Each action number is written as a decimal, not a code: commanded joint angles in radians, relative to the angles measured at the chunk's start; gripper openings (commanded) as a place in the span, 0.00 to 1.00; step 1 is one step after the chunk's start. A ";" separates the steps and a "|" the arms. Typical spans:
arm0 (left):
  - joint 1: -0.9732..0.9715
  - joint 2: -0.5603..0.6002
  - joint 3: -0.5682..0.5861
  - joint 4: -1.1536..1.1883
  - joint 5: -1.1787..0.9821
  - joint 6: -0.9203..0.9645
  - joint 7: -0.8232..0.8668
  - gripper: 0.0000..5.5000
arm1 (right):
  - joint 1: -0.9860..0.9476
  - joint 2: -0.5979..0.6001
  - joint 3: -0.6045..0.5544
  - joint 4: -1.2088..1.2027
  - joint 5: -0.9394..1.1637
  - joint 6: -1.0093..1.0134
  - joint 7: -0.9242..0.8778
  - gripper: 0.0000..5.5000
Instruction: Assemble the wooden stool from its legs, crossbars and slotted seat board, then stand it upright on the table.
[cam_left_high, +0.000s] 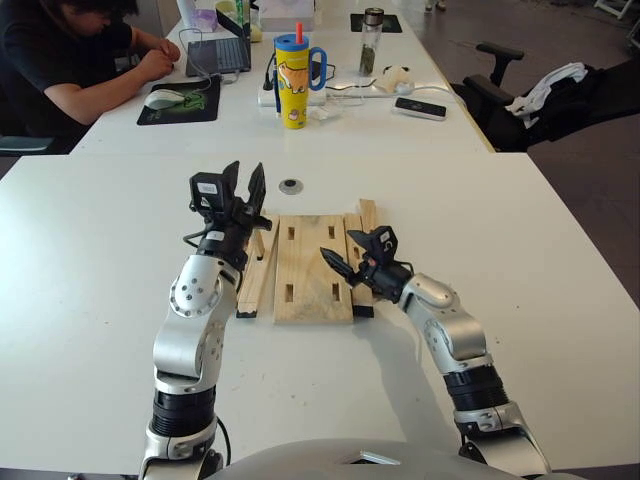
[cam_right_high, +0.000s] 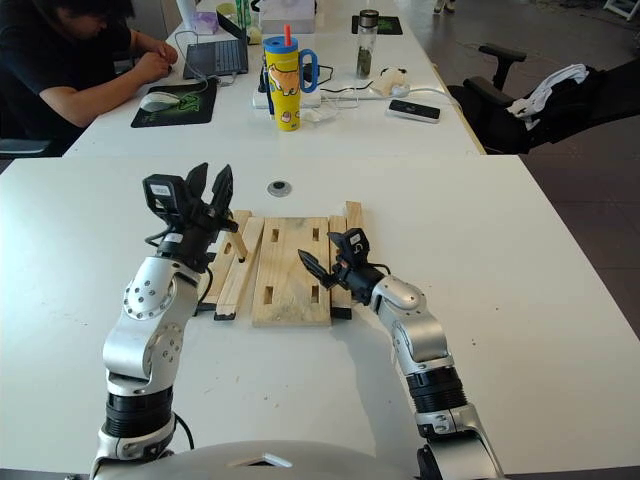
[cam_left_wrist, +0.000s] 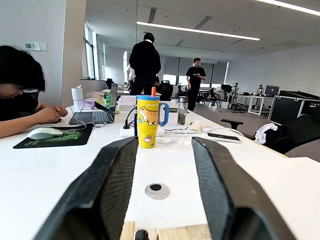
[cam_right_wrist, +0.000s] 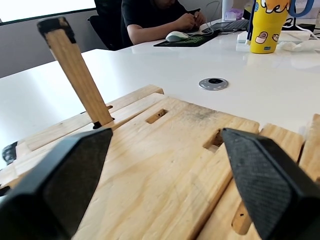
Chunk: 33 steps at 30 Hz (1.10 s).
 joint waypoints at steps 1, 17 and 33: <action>0.023 -0.002 0.007 0.076 0.009 0.007 -0.006 0.48 | -0.010 0.000 0.015 -0.006 0.004 0.018 0.018 0.74; 0.014 -0.022 0.020 0.204 -0.001 0.108 -0.010 0.32 | -0.019 0.012 0.029 0.011 -0.005 0.012 0.022 0.74; -0.032 -0.012 0.041 0.137 -0.012 0.144 -0.028 0.08 | -0.024 0.027 -0.002 0.001 0.011 0.061 -0.022 0.74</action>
